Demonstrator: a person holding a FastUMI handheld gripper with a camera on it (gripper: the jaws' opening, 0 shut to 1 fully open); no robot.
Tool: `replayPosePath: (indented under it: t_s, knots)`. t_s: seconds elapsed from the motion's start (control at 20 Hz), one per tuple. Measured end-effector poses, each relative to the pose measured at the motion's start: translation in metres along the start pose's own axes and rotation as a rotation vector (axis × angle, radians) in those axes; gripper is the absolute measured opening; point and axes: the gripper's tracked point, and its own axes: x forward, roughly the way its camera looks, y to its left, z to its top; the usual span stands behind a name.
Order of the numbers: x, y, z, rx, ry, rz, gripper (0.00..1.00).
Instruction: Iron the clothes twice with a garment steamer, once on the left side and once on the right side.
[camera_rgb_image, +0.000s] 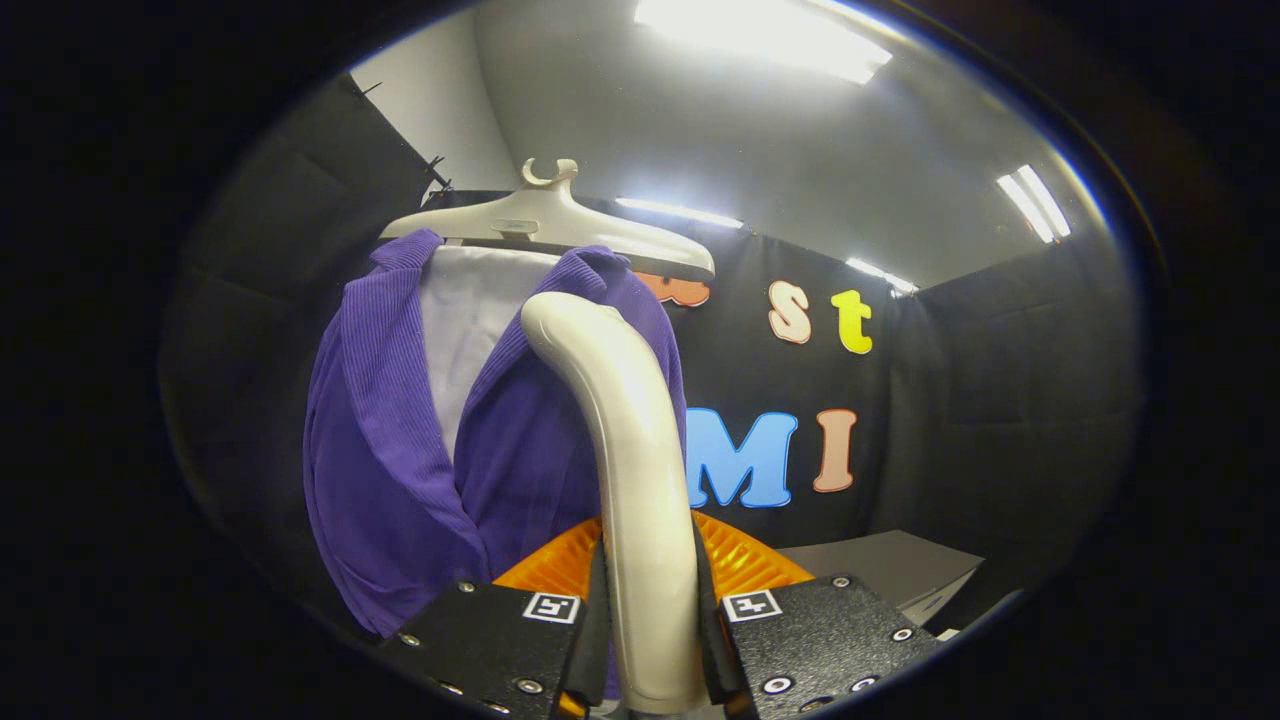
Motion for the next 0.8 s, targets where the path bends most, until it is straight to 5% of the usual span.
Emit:
replayPosePath:
  t_s: [0.8]
  knots:
    - [-0.048,0.000,-0.139,-0.103,0.165,0.009,0.38]
